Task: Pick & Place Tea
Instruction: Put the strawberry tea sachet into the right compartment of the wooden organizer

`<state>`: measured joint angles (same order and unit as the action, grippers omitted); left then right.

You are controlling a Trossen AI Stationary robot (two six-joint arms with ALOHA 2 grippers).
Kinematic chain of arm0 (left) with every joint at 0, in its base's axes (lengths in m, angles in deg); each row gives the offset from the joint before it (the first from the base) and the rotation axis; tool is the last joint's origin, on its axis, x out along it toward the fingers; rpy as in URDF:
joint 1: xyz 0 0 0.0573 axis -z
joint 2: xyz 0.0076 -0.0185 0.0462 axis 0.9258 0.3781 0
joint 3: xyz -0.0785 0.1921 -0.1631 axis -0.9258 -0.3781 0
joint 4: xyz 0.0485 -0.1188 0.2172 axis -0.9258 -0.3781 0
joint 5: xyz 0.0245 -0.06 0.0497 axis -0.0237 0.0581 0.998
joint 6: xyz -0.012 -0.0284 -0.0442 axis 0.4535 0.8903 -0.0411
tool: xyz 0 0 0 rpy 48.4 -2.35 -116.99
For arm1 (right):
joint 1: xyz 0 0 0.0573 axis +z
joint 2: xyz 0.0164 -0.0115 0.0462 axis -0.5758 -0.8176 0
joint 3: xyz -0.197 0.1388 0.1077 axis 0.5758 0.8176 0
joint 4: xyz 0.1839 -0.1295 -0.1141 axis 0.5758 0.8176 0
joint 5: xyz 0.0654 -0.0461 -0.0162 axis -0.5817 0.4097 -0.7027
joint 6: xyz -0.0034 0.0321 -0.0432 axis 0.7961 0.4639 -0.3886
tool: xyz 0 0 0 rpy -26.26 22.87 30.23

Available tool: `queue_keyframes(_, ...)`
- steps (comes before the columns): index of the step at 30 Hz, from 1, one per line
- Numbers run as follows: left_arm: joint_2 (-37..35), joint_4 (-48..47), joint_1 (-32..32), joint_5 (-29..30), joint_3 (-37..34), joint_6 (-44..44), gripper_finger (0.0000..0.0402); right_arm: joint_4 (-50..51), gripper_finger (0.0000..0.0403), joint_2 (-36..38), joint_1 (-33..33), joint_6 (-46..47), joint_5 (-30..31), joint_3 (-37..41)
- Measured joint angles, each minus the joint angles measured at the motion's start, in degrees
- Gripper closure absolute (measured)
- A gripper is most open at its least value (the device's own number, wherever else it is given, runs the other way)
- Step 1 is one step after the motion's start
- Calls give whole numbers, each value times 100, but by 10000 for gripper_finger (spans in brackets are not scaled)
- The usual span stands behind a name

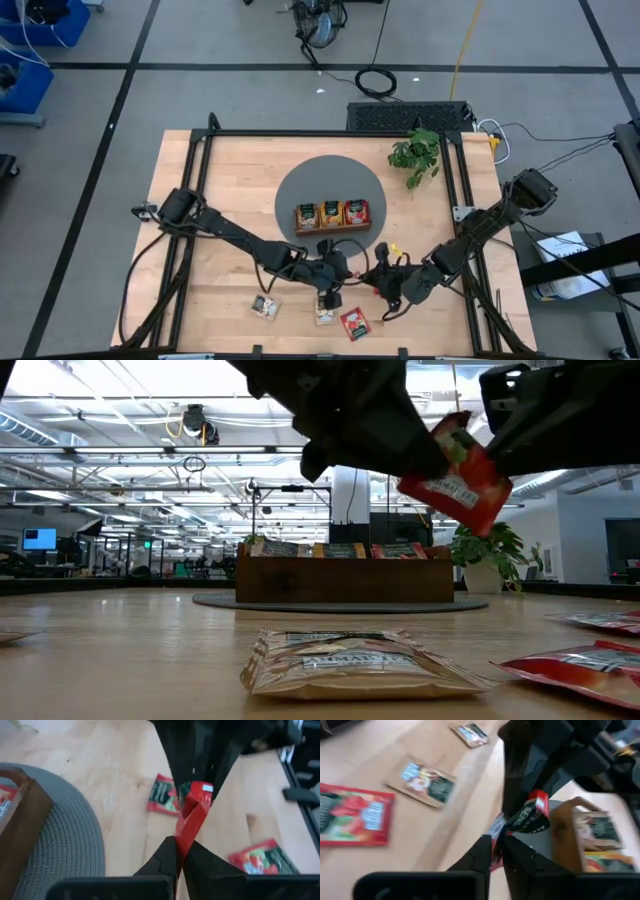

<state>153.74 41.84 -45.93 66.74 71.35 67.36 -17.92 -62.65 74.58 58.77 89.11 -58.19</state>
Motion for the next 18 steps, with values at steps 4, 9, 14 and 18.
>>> queue_keyframes(4,0,-233,118,56,0,-15,378,100,317,105,17,251,-121,0)
queue_keyframes(9,0,-240,262,273,0,-65,392,95,263,409,-43,744,-100,19)
queue_keyframes(14,-2,-247,331,375,0,-62,383,40,228,540,-124,1332,-228,22)
queue_keyframes(18,-2,-257,336,541,0,-61,392,15,210,510,-225,1736,-346,22)
